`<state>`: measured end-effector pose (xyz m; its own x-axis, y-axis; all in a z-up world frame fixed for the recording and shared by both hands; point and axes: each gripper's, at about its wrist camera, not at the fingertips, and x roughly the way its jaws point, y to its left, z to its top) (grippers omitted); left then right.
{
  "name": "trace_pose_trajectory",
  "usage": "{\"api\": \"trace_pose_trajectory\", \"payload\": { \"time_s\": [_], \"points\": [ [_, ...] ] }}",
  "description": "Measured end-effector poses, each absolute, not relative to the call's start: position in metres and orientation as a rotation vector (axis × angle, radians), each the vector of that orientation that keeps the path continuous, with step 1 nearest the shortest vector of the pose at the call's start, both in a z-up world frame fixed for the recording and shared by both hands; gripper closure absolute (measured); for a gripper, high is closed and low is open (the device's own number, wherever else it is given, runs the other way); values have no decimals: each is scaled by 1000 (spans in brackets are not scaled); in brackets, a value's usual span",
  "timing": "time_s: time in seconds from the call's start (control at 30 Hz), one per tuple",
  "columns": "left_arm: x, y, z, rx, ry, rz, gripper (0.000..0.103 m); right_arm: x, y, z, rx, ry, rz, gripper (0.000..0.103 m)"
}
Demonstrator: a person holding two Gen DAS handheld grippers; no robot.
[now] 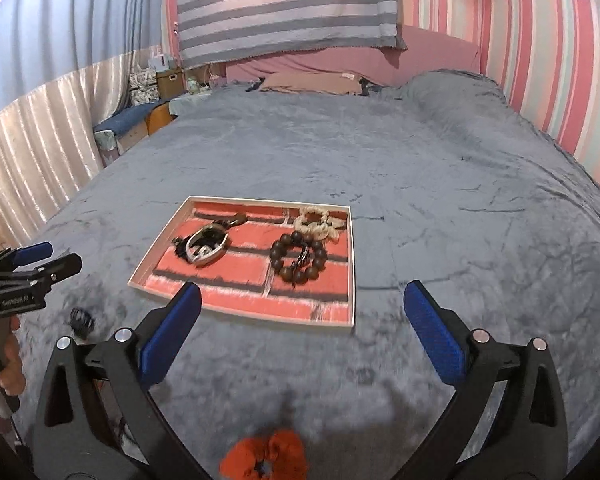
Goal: Organize jewelry
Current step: 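Withdraw both tools from the tray toward the scrunchie and red cord pendant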
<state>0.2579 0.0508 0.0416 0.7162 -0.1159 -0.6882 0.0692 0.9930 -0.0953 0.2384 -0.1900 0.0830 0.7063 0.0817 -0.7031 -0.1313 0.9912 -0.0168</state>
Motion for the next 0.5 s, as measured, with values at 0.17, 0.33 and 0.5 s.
{"api": "trace_pose_trajectory", "payload": {
  "time_s": [0.17,0.33,0.5],
  "points": [
    [218,63,21,-52,767,-70,11,192,-196,65,-73,751,86,4],
    [187,69,-1,-51,755,-67,11,158,-207,40,-61,743,60,4],
    [166,76,-27,-43,752,-30,11,130,-216,12,-55,742,36,4]
  ]
}}
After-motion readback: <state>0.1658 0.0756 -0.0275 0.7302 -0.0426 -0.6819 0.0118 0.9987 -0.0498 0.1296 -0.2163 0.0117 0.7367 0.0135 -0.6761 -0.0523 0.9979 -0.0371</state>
